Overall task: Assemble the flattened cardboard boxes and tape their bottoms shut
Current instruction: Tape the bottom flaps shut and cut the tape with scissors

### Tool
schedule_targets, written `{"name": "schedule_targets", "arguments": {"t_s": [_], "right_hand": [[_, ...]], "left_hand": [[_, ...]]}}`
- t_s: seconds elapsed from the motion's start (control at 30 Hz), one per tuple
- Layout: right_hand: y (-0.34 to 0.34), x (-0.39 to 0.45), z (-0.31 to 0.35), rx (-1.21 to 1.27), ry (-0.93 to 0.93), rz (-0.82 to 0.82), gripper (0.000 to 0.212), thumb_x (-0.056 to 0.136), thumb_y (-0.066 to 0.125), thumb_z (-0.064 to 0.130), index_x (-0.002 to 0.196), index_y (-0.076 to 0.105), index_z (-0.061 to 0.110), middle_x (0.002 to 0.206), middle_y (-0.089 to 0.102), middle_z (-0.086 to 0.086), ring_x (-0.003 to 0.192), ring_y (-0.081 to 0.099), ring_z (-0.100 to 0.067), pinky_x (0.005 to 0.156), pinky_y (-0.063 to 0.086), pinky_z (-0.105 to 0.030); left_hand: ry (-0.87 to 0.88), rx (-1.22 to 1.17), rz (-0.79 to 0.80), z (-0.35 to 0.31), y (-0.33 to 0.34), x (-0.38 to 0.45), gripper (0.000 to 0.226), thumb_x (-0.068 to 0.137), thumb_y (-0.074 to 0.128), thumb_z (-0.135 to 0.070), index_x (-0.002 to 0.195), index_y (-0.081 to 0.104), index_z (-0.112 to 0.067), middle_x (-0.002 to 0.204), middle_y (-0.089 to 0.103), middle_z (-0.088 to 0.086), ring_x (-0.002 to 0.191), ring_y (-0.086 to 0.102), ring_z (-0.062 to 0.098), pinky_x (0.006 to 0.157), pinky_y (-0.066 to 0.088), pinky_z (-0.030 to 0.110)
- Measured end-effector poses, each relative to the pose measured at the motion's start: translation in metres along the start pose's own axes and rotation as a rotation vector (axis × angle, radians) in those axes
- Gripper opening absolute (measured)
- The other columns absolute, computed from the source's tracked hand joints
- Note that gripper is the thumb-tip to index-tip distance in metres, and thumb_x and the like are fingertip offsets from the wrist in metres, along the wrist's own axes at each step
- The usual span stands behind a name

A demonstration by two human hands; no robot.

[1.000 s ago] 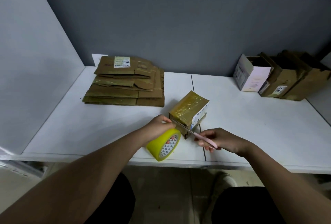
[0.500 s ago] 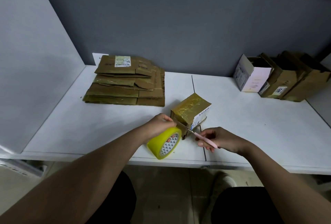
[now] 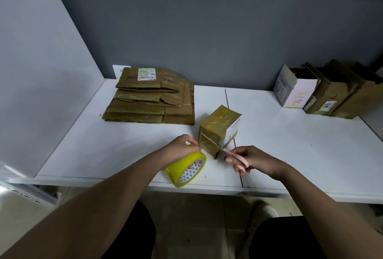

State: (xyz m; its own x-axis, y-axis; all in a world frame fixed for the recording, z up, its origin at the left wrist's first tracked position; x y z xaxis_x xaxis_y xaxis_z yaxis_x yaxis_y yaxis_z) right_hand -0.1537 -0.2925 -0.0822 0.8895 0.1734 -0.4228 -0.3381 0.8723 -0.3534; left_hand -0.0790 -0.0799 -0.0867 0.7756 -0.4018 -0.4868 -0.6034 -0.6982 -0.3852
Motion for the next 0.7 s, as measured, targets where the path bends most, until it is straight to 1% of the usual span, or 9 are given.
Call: {"name": "schedule_targets", "arguments": {"t_s": [0.13,0.27,0.37,0.43,0.47,0.53,0.6,0.67,0.7], "right_hand": [[0.001,0.004,-0.001,-0.084,0.043,0.009,0.016,0.085,0.071,0.030,0.087,0.066,0.014,0.064,0.061,0.000,0.056,0.054,-0.014,0.049,0.032,-0.018],[0.009,0.005,-0.002,-0.138,0.058,0.037,0.020,0.080,0.076,0.026,0.096,0.067,0.017,0.069,0.064,0.003,0.061,0.056,-0.010,0.050,0.037,-0.014],[0.014,0.007,0.000,-0.086,0.033,-0.044,0.038,0.070,0.071,0.039,0.102,0.066,0.018,0.081,0.068,-0.001,0.067,0.057,-0.008,0.054,0.040,-0.014],[0.017,0.014,-0.003,-0.073,0.024,-0.153,0.028,0.078,0.073,0.033,0.099,0.065,0.017,0.087,0.072,-0.006,0.070,0.059,-0.009,0.057,0.041,-0.016],[0.019,0.019,-0.004,-0.137,0.007,-0.212,0.019,0.082,0.072,0.030,0.097,0.067,0.019,0.087,0.072,-0.004,0.071,0.059,-0.008,0.060,0.041,-0.018],[0.031,0.031,0.000,-0.366,-0.026,-0.304,0.012,0.084,0.070,0.031,0.094,0.070,0.024,0.079,0.067,0.006,0.072,0.057,-0.007,0.067,0.043,-0.023],[0.051,0.042,0.015,-0.546,-0.100,-0.358,0.008,0.086,0.067,0.035,0.090,0.071,0.029,0.073,0.061,0.009,0.069,0.053,-0.010,0.063,0.041,-0.026],[0.077,0.055,0.034,-0.637,-0.244,-0.363,0.015,0.089,0.062,0.040,0.080,0.066,0.029,0.071,0.059,0.007,0.067,0.054,-0.015,0.059,0.037,-0.026],[0.090,0.064,0.040,-0.700,-0.285,-0.354,0.021,0.092,0.058,0.043,0.081,0.066,0.027,0.075,0.062,0.003,0.071,0.058,-0.018,0.060,0.036,-0.026]], "left_hand": [[0.010,-0.039,-0.017,-0.001,-0.002,-0.001,0.028,0.089,0.061,-0.036,0.114,0.057,-0.023,0.102,0.061,0.003,0.083,0.064,0.019,0.072,0.053,0.028],[0.012,-0.042,-0.030,0.001,-0.008,-0.004,0.026,0.090,0.060,-0.036,0.112,0.056,-0.023,0.102,0.062,0.004,0.083,0.065,0.020,0.070,0.053,0.028],[0.033,-0.047,-0.061,0.007,-0.019,-0.012,0.020,0.092,0.057,-0.033,0.109,0.056,-0.025,0.106,0.060,0.004,0.084,0.064,0.020,0.075,0.053,0.030],[0.044,-0.052,-0.080,0.013,-0.029,-0.020,0.015,0.092,0.056,-0.032,0.106,0.056,-0.028,0.104,0.060,0.004,0.084,0.064,0.021,0.076,0.053,0.031],[0.048,-0.052,-0.095,0.016,-0.036,-0.024,0.013,0.093,0.056,-0.033,0.105,0.056,-0.029,0.103,0.060,0.003,0.085,0.063,0.021,0.076,0.053,0.031],[0.047,-0.057,-0.137,0.025,-0.052,-0.033,0.012,0.093,0.055,-0.033,0.105,0.055,-0.031,0.102,0.057,0.000,0.085,0.062,0.020,0.074,0.052,0.030],[0.044,-0.084,-0.192,0.034,-0.068,-0.042,0.011,0.094,0.055,-0.031,0.105,0.054,-0.031,0.103,0.055,-0.001,0.085,0.059,0.018,0.069,0.051,0.026],[0.067,-0.121,-0.249,0.043,-0.085,-0.051,0.011,0.095,0.054,-0.028,0.106,0.054,-0.029,0.107,0.053,0.000,0.084,0.057,0.015,0.066,0.049,0.024],[0.081,-0.142,-0.277,0.047,-0.093,-0.055,0.011,0.096,0.053,-0.025,0.107,0.054,-0.028,0.109,0.052,0.000,0.084,0.055,0.014,0.065,0.048,0.023]]}}
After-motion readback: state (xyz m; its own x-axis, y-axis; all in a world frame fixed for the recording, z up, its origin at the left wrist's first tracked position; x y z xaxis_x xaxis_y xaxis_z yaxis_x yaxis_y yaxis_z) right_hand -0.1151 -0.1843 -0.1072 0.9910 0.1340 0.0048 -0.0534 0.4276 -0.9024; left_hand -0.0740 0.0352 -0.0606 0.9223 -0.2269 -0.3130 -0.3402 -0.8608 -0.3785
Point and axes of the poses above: each hand's wrist, its own x-axis towards the middle knuckle, its own y-axis out of the palm, z = x × y, the point moved 3 cm from there along x, towards the middle knuckle
